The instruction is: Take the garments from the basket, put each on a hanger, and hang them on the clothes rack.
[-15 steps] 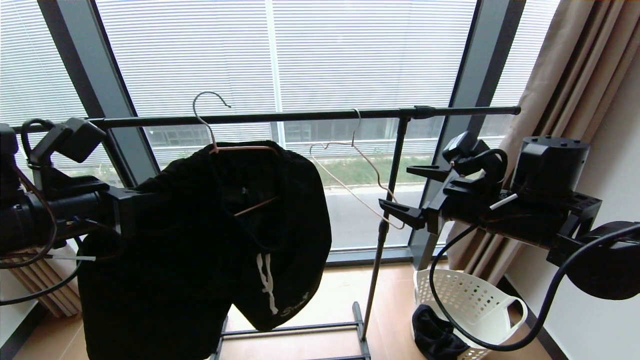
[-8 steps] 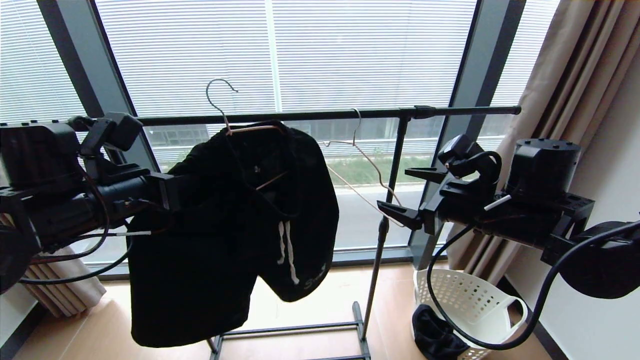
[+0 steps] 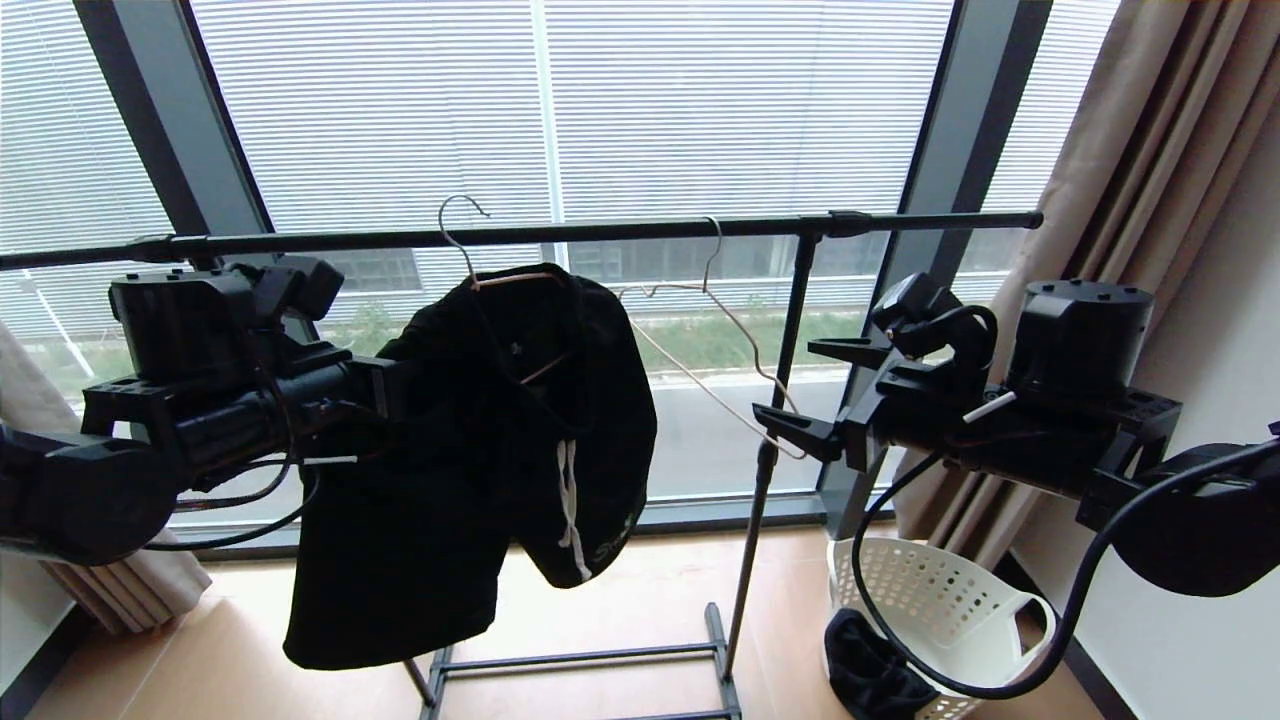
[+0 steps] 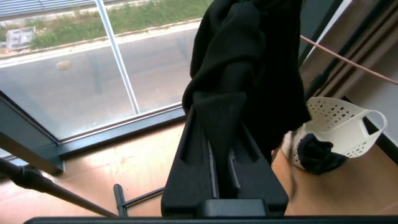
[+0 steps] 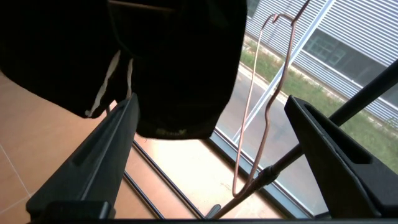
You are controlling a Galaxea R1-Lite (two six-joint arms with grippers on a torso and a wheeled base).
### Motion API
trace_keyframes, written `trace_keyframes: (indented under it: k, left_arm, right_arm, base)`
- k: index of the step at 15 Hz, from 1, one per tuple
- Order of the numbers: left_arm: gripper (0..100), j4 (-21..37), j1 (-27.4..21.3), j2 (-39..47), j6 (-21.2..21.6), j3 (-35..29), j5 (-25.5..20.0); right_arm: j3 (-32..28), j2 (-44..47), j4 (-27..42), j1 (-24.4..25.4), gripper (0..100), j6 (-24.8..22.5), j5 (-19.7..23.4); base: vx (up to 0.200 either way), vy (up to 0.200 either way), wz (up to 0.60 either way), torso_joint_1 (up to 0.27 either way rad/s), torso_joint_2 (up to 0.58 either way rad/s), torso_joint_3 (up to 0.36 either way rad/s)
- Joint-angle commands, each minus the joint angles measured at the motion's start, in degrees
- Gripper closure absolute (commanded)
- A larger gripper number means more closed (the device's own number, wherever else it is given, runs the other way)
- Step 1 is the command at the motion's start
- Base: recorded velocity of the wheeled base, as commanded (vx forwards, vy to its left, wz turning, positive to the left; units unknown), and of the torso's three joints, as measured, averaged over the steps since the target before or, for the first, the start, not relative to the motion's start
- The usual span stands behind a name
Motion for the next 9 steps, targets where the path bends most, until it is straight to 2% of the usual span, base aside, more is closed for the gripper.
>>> trace_keyframes:
  k: [1, 5, 9]
  left_arm:
    - [100, -0.09, -0.11, 3.35, -0.07, -2.01, 0.08]
    - [100, -0.01, -0.20, 7.22, -1.48, -7.02, 2.89]
    - [100, -0.09, -0.55, 10.82, -1.66, -11.41, 3.15]
  right_arm:
    - [0.06, 0.13, -0.02, 0.02, 0, -0.01, 0.01]
    - [0.06, 0.22, -0.02, 0.02, 0, -0.01, -0.07]
    - [0.06, 0.31, -0.02, 0.02, 0, -0.01, -0.07]
  base:
    - [0.000, 0.000, 0.00, 0.000, 0.00, 0.000]
    - [0.000, 0.000, 0.00, 0.000, 0.00, 0.000]
    - [0.000, 0.000, 0.00, 0.000, 0.00, 0.000]
